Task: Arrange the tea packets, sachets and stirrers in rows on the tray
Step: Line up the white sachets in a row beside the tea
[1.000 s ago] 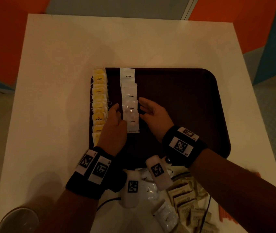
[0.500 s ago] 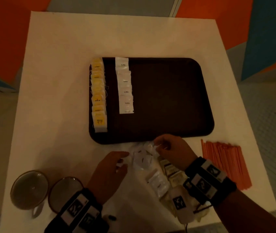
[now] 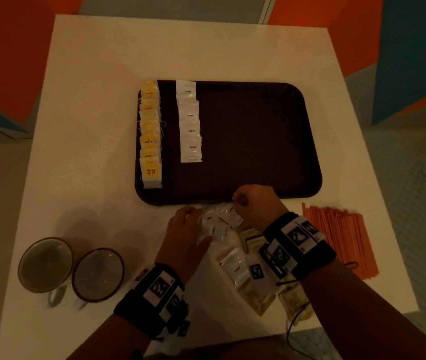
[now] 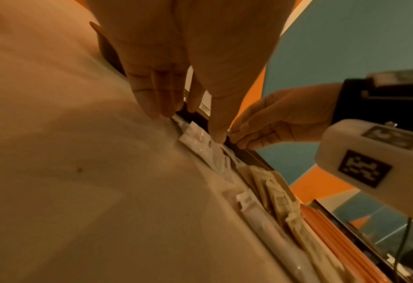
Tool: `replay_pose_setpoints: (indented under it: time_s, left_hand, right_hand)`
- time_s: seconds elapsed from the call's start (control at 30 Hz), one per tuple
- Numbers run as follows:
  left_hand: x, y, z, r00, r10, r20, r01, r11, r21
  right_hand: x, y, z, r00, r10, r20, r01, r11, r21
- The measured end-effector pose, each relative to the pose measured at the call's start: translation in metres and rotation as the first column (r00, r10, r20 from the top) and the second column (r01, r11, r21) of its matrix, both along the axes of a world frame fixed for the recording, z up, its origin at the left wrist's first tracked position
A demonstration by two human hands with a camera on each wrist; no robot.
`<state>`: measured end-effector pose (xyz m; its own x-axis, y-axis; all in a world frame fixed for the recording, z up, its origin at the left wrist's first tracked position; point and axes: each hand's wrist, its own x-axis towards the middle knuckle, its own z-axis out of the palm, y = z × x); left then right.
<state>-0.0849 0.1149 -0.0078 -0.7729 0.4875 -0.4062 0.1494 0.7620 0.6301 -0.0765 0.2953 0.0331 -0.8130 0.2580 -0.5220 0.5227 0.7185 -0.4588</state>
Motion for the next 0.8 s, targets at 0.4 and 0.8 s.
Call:
replay_pose_setpoints:
  time_s: [0.4, 0.8]
  left_hand:
    - [-0.006, 0.008, -0.003, 0.995, -0.082, -0.048, 0.075, 0.989, -0.129]
    - [-0.017, -0.032, 0.013, 0.965, 0.173, 0.194, -0.206, 0.965, 0.163]
  right_hand:
    - [0.014, -0.032, -0.033, 0.957, 0.287, 0.041, -0.289, 0.953, 0.088]
    - [0.006, -0.018, -0.001, 0.982, 0.022, -0.187, -0.066, 0.971, -0.229]
